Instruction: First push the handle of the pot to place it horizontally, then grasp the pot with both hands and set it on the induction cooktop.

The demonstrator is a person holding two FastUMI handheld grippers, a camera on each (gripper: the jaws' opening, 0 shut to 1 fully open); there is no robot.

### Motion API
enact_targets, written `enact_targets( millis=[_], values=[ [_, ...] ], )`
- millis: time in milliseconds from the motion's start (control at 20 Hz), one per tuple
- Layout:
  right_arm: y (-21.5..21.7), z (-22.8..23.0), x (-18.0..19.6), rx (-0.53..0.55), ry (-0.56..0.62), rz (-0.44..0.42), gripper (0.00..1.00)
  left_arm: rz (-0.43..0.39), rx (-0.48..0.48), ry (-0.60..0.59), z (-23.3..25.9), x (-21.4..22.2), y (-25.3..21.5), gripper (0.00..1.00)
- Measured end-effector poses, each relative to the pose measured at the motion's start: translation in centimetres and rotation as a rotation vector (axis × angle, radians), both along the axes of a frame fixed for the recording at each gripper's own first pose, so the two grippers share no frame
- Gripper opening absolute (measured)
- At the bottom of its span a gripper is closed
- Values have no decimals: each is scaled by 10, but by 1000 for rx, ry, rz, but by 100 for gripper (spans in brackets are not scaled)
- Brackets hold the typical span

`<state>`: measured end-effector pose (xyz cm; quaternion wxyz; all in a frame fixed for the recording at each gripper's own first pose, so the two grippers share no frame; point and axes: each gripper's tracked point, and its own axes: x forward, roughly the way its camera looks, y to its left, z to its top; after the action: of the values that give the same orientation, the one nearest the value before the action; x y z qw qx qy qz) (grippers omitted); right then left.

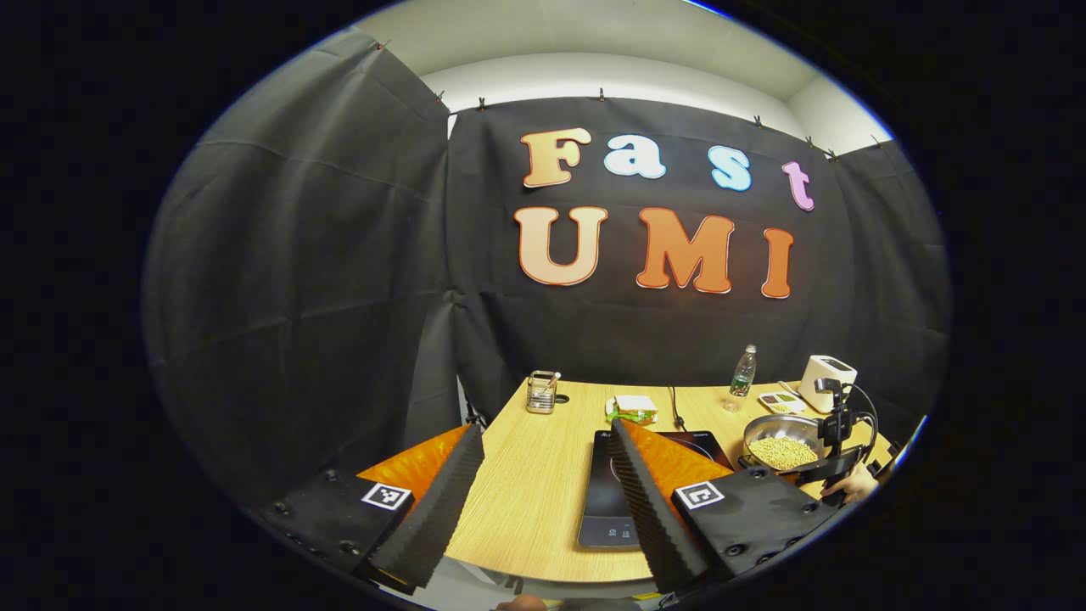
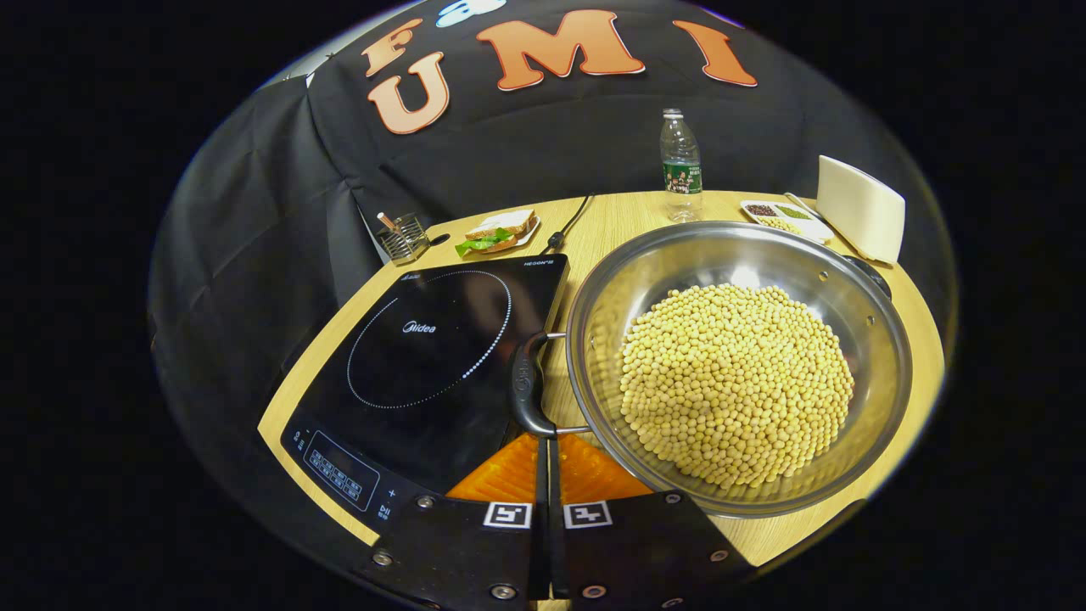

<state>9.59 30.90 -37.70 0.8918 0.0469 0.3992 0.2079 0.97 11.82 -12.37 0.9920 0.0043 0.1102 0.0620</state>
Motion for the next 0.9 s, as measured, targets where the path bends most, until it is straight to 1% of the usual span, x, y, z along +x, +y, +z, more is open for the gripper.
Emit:
enact_targets(
  millis=[550,750,900],
  values=[
    [11,2,29,23,-15,-29,0,-27,0,6,-13,11,-9,98],
    [15,2,40,47,-16,-43,0,-67,-20,11,-22,22,-30,98],
    [15,3,41,55,-18,-41,0,-106,-46,19,-30,34,-58,98]
  ],
)
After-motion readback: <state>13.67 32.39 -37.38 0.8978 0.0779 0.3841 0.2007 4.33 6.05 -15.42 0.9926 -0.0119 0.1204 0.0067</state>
